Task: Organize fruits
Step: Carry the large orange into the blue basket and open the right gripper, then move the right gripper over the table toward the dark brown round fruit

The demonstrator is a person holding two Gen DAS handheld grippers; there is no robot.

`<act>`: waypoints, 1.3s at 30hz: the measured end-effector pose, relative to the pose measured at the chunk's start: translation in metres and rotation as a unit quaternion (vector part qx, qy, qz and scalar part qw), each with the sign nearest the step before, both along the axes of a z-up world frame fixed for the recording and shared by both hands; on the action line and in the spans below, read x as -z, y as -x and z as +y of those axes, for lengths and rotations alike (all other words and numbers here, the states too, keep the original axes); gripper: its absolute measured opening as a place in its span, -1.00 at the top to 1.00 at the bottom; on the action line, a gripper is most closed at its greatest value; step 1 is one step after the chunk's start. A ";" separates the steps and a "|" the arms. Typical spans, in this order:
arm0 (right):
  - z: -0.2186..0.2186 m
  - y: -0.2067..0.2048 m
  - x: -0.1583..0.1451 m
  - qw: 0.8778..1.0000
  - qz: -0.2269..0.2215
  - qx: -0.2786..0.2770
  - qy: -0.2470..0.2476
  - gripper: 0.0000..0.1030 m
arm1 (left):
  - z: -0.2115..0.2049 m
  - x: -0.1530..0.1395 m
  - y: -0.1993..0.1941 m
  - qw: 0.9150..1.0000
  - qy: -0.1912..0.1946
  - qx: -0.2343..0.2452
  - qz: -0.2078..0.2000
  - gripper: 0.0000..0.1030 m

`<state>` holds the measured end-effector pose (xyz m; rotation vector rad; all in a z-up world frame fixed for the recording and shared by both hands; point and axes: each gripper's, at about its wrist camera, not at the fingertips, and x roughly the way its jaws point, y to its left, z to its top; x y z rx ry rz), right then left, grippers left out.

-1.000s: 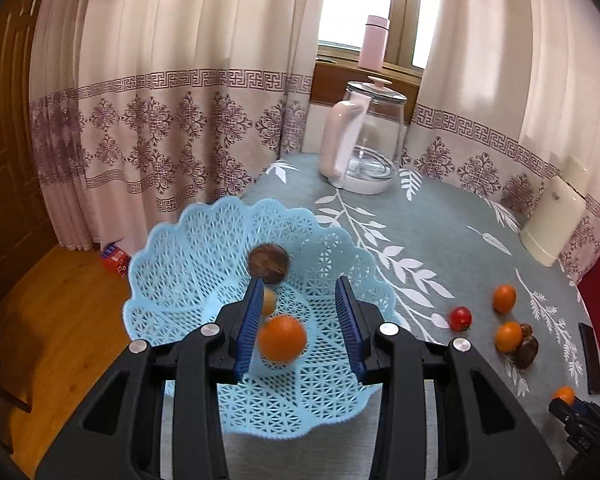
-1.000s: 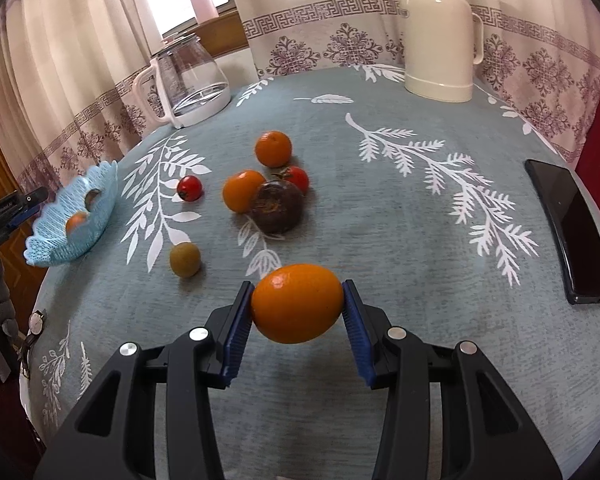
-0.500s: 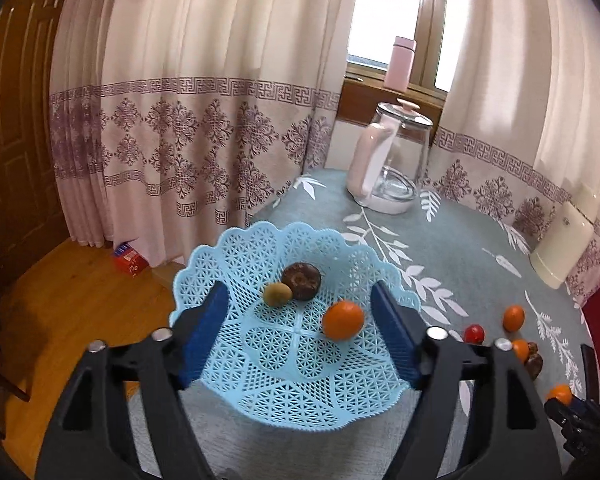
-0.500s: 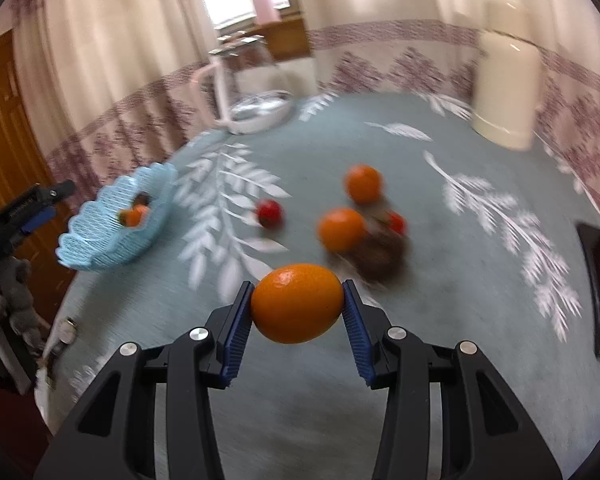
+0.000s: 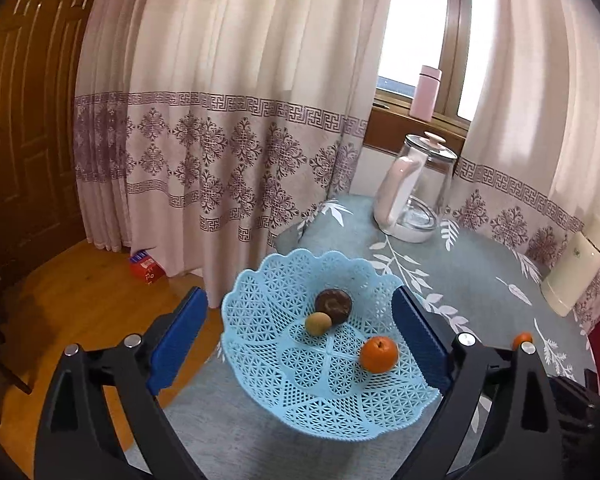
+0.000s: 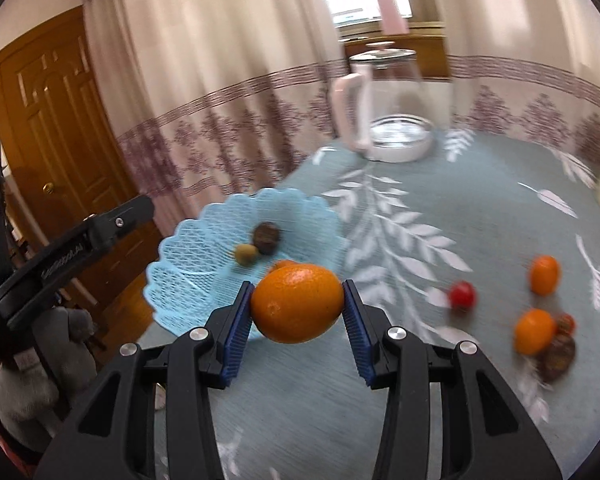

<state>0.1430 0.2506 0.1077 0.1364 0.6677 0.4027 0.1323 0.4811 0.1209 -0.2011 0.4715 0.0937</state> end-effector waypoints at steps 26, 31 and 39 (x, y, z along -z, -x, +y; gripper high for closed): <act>0.037 -0.033 0.025 1.000 0.027 -0.007 0.005 0.01 | 0.005 -0.003 -0.002 1.000 0.002 -0.018 -0.003 -0.94; 0.028 -0.029 0.024 1.000 0.024 0.004 0.000 -0.02 | 0.005 -0.002 -0.003 1.000 0.008 -0.019 0.003 -0.94; 0.012 -0.019 0.022 0.999 0.011 0.033 -0.003 -0.15 | 0.001 -0.001 -0.001 1.000 0.018 -0.005 0.004 -0.94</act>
